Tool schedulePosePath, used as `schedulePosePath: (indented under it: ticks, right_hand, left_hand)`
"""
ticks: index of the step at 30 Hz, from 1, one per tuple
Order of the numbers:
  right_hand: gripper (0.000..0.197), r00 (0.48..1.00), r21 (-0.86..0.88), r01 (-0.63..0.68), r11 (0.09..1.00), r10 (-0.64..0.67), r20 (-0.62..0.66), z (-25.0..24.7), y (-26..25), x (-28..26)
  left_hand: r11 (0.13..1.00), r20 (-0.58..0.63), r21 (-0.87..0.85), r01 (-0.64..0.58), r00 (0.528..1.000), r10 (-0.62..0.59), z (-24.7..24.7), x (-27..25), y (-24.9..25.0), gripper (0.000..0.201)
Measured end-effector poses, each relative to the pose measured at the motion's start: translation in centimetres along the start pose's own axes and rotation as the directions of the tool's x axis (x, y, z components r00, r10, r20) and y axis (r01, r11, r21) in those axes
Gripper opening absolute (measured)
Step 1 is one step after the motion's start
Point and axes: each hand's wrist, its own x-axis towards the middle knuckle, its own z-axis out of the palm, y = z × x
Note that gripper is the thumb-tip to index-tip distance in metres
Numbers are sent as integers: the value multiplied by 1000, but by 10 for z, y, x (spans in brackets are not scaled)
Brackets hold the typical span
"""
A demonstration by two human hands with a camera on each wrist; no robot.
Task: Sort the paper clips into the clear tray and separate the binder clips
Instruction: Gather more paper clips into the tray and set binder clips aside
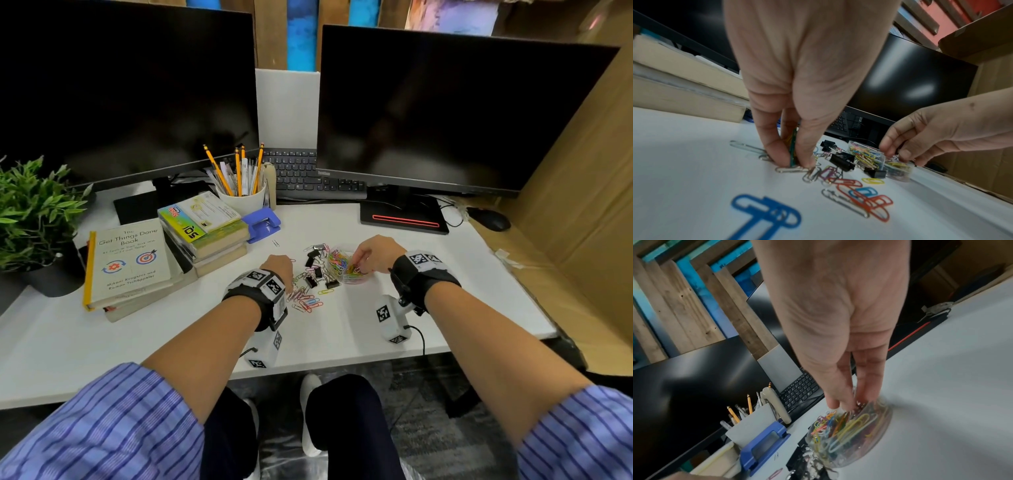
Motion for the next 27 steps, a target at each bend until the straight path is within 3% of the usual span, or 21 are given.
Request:
schedulePosePath:
  ticks: [5,9,11,15,19,27]
  right_hand:
    - [32,998,10,47,999,-47,41,1,1,-2]
    - [30,989,84,26,996,-14,-148,2,4,4]
    - [34,983,106,7,994,13,-184,1,7,6]
    - [49,997,-27,21,999,-23,-68,6,3,8]
    - [44,998,-266,18,964,-1,65,13,-3,15]
    - [32,997,-410,1,912,32,73,17,-7,22]
  left_hand:
    - [1000,-15,-6,-17,1000,17,1,-1,-2,31]
    - [999,-42,-19,-46,998,45,4,-2,-6,31]
    - [999,-52,-11,-51,997,50,5,-3,-7,32]
    - [999,-52,-2,-43,998,43,4,-5,-5,33]
    - [999,-52,-4,-32,998,31,4,-6,-5,33]
    - [1000,-49,-12,-18,999,17,5,-6,-4,33]
